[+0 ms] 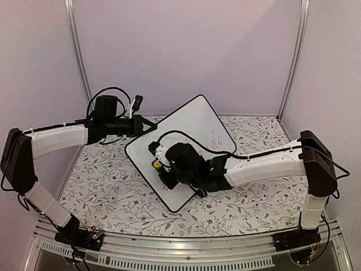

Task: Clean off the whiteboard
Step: Erase the whiteboard at the center of the board.

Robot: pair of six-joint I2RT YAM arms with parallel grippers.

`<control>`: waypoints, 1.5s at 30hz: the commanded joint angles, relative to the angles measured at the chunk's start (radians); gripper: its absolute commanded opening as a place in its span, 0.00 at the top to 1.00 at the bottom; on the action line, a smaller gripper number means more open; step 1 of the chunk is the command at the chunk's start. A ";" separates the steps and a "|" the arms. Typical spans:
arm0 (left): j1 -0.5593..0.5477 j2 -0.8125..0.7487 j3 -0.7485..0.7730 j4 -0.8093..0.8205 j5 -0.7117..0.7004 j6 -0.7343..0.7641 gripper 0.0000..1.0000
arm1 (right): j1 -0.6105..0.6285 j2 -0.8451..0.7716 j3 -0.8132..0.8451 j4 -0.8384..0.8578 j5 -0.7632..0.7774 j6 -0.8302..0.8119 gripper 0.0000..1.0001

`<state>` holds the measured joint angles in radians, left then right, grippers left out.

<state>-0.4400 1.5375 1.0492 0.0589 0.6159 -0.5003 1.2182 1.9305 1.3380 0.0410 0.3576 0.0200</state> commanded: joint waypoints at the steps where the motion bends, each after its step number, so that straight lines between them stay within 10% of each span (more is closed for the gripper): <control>1: -0.012 -0.014 0.014 0.038 0.036 0.023 1.00 | 0.025 0.048 0.013 -0.029 -0.025 0.024 1.00; 17: -0.012 -0.016 0.013 0.038 0.034 0.025 1.00 | 0.041 -0.099 -0.026 -0.029 -0.029 -0.001 1.00; 30: -0.012 -0.010 0.012 0.039 0.037 0.023 1.00 | -0.224 -0.389 -0.217 0.073 0.004 0.062 1.00; 45: -0.012 -0.010 0.014 0.038 0.037 0.027 1.00 | -0.318 -0.115 0.022 0.075 -0.110 0.051 1.00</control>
<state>-0.4404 1.5375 1.0492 0.0624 0.6197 -0.5018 0.9066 1.7493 1.2922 0.1135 0.2958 0.0673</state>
